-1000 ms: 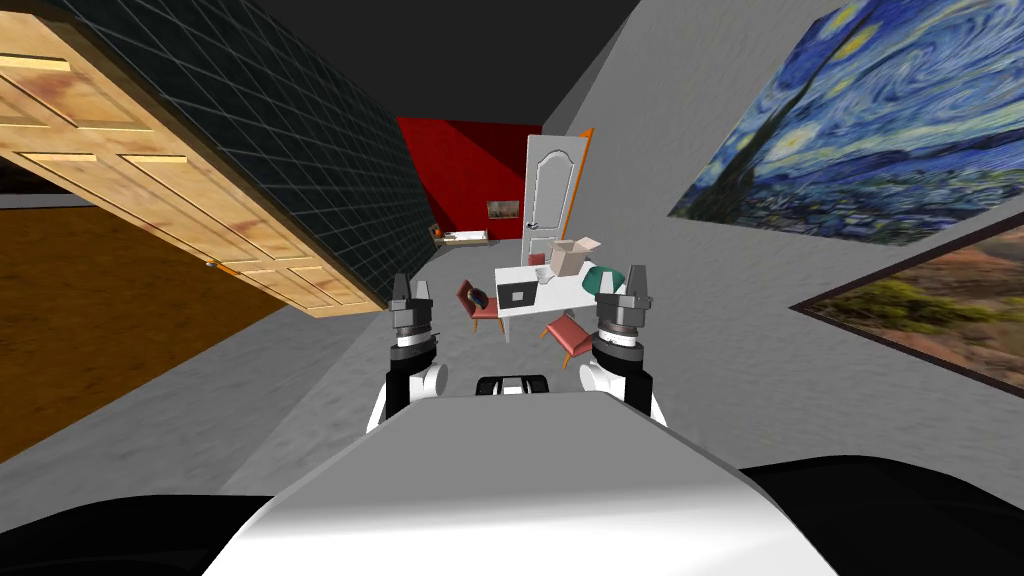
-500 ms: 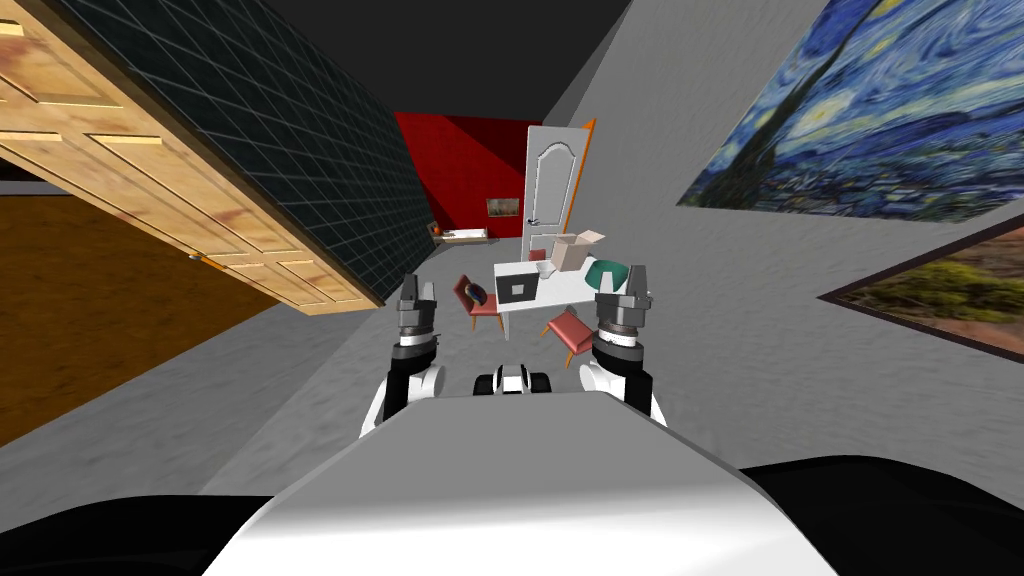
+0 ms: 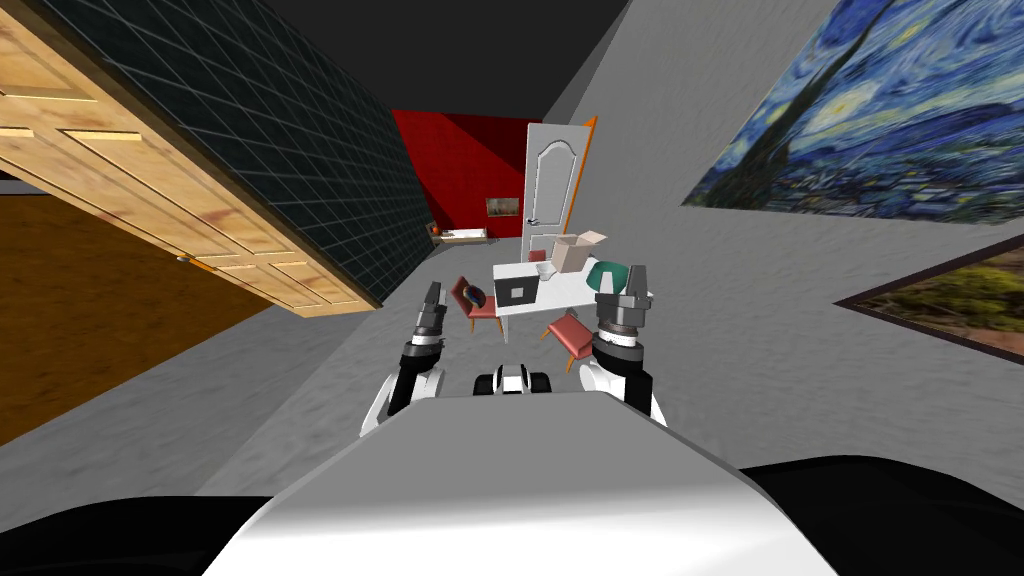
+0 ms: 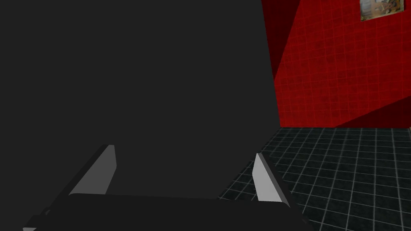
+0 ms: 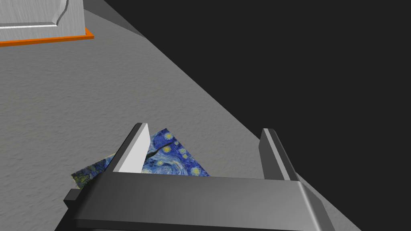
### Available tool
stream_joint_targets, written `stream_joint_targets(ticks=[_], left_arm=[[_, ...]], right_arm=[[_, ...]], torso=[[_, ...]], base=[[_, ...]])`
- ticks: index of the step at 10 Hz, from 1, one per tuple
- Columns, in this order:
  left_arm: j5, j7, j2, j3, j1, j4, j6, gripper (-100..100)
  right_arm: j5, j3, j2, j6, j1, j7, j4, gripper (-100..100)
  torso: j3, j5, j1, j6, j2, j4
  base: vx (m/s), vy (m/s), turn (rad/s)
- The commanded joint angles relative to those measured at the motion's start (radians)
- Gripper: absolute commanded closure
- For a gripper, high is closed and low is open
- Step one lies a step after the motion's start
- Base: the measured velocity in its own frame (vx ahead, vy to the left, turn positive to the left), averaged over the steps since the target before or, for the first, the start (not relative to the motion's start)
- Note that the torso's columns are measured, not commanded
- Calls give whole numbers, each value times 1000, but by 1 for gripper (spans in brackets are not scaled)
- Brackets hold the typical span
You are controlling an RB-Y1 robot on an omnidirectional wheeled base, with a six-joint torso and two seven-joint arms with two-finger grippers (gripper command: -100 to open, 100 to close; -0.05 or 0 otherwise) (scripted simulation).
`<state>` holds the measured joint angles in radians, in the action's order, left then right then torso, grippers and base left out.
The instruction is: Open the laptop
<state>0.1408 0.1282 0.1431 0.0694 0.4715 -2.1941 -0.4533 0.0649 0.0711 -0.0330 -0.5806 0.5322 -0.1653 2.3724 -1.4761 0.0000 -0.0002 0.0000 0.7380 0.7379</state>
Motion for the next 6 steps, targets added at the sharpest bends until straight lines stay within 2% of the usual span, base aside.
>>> stream_joint_targets(ticks=[1,6], left_arm=[[47,-7,23,9,-14,33,40,-100],[134,-15,39,31,-32,103,93,-100]], right_arm=[[0,0,0,0,0,0,0,0],[0,0,0,0,0,0,0,0]], torso=[[1,0,0,0,1,0],[0,0,0,0,0,0]], base=[[74,-18,-3],[74,-14,-3]])
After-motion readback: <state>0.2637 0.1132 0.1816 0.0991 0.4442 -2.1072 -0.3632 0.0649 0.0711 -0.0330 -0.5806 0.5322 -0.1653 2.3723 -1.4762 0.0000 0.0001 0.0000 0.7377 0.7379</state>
